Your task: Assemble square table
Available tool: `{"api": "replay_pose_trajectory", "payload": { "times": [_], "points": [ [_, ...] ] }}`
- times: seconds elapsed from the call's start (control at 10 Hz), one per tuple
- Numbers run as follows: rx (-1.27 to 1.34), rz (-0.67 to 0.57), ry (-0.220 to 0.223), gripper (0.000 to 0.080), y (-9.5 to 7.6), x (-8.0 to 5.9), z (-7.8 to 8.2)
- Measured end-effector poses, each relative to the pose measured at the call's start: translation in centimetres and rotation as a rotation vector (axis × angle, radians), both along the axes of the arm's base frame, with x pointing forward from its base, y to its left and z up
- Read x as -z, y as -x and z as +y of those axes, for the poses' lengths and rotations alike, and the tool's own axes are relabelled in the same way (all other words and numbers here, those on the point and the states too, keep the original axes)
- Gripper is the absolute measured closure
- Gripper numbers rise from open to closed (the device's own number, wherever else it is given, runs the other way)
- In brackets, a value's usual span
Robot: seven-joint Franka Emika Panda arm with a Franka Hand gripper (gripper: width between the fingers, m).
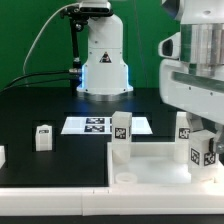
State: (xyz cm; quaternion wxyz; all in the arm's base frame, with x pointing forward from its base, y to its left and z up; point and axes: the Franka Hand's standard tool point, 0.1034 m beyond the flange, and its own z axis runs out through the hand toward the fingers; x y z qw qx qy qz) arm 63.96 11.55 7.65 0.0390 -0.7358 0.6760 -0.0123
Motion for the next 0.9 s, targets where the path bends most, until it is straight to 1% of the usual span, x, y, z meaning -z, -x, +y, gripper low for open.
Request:
{"api": "replay_pose_trajectory", "payload": {
  "times": [0.2,0.3,0.4,0.5,0.6,0.7,0.8,0.9],
  "points": [
    [0.250,-0.020,-0.037,0.0515,-0.01,0.18,0.45],
    [0.276,-0.020,-0.038,0.0515,-0.01,0.18,0.53],
    [0.256,-0.020,-0.036,0.0443,0.00,0.19,0.50],
    [0.180,-0.019,-0.029,0.0308,0.07,0.23,0.45],
    [0.079,-0.016,-0.019,0.0308,0.11,0.18,0.42],
    [-0.046,-0.017,-0.011,0.0178,0.03,-0.10,0.73],
    [-0.260,-0.036,0.006,0.0178,-0.14,-0.22,0.85],
    [-0.375,-0.041,0.013,0.0156,-0.11,-0.18,0.90]
  ]
}}
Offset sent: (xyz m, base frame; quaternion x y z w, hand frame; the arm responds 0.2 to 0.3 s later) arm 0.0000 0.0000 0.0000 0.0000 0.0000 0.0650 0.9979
